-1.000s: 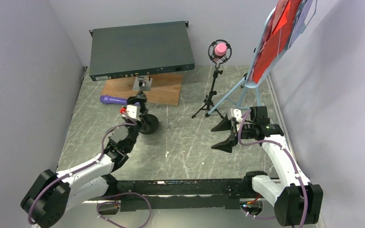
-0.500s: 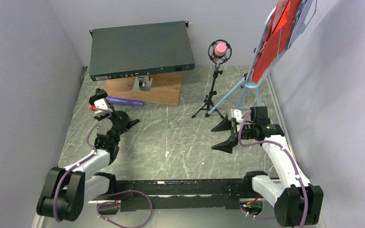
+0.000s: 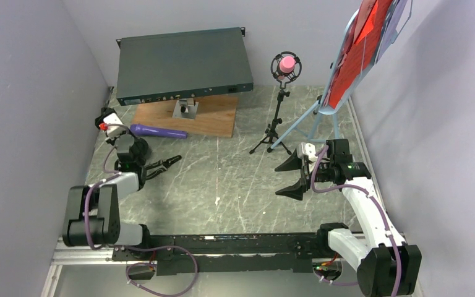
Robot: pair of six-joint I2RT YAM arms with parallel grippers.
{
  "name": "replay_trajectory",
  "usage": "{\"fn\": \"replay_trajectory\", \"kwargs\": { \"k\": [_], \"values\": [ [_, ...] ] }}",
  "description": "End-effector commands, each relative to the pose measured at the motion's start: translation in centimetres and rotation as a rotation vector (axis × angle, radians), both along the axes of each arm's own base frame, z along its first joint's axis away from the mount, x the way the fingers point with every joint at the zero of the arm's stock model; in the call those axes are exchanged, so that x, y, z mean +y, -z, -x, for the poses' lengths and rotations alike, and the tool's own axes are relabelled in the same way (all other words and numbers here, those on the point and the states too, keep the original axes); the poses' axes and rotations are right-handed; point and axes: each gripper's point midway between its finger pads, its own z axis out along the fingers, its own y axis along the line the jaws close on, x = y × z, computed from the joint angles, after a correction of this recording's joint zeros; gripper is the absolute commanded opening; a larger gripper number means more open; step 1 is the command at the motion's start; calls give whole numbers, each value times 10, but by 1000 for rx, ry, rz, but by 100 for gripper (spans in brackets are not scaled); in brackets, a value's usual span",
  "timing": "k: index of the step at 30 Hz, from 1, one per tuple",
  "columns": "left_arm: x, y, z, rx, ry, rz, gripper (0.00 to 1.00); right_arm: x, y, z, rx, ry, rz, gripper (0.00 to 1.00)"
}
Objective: Pack up the instrument practice props
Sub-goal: Place the microphone stand at the center of the board.
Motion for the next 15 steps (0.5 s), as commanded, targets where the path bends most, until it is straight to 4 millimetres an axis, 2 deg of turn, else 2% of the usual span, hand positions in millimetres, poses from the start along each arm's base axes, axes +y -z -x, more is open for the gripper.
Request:
{"fn": "replay_trajectory", "kwargs": {
  "k": [1, 3, 4, 5, 6, 7, 8, 9, 11, 15],
  "values": [
    [27, -23, -18, -94, -57, 8, 0, 3, -19, -1, -96, -29, -28, 83],
    [34, -12, -21, -73, -68, 22, 0, 3, -20, -1, -98, -28, -28, 83],
    [36, -7, -21, -64, -74, 30, 5, 3, -19, -1, -99, -27, -26, 83],
    [38, -2, -21, -54, -80, 42, 16, 2, -19, -1, -99, -27, -26, 83],
    [39, 2, -21, -48, -87, 52, 32, 2, -19, -1, -99, -25, -25, 83],
    [41, 5, -20, -45, -99, 65, 54, 2, -19, -1, -100, -26, -25, 83],
    [42, 8, -18, -40, -114, 85, 71, 2, -20, -1, -102, -27, -26, 83],
    [42, 10, -17, -32, -122, 104, 80, 2, -20, -1, -102, -26, -26, 83],
    [40, 11, -12, -14, -140, 148, 88, 2, -19, -1, -102, -26, -24, 83],
    [22, -3, 0, -31, -114, 205, 93, 2, -20, -1, -106, -26, -23, 84]
  ]
}}
